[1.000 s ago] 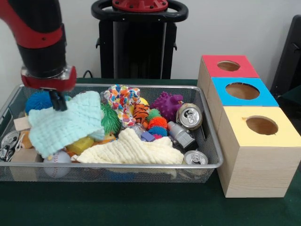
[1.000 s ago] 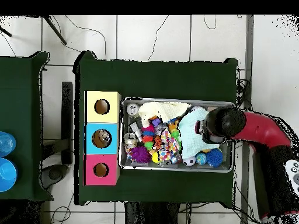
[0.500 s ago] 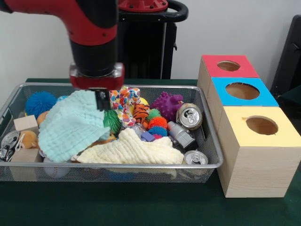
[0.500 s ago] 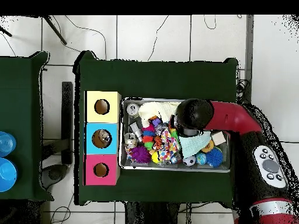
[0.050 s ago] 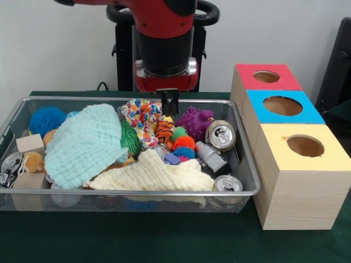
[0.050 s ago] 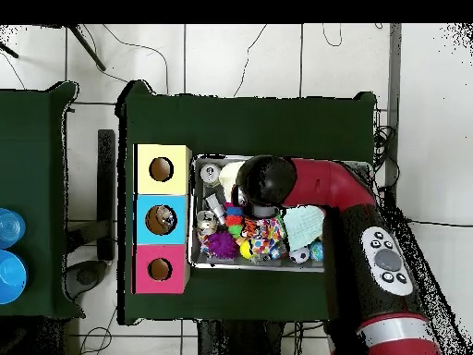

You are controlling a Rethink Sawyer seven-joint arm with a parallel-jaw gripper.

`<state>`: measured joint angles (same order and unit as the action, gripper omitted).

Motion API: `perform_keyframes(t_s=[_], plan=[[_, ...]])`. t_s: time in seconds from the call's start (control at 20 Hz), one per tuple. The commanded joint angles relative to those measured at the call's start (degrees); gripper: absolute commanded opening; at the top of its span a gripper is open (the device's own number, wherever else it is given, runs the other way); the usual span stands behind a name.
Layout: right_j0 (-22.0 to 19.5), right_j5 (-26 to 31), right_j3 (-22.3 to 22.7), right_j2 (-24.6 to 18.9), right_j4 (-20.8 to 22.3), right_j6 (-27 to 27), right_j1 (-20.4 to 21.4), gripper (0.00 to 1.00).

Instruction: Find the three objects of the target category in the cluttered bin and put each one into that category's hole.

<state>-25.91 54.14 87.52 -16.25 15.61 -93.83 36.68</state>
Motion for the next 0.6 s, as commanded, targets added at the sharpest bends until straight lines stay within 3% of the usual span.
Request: perform_keyframes(t_s=[0.05, 0.45, 0.6], plan=[[1.61, -2.93, 6.01, 3.17, -3.14, -13.9, -1.54, 0.0], [0.62, -15.47, 7.58, 4.14, -1.77, -12.95, -8.21, 0.0], [0.51, -17.0, 7.85, 4.46, -2.31, -12.44, -8.88, 0.0]])
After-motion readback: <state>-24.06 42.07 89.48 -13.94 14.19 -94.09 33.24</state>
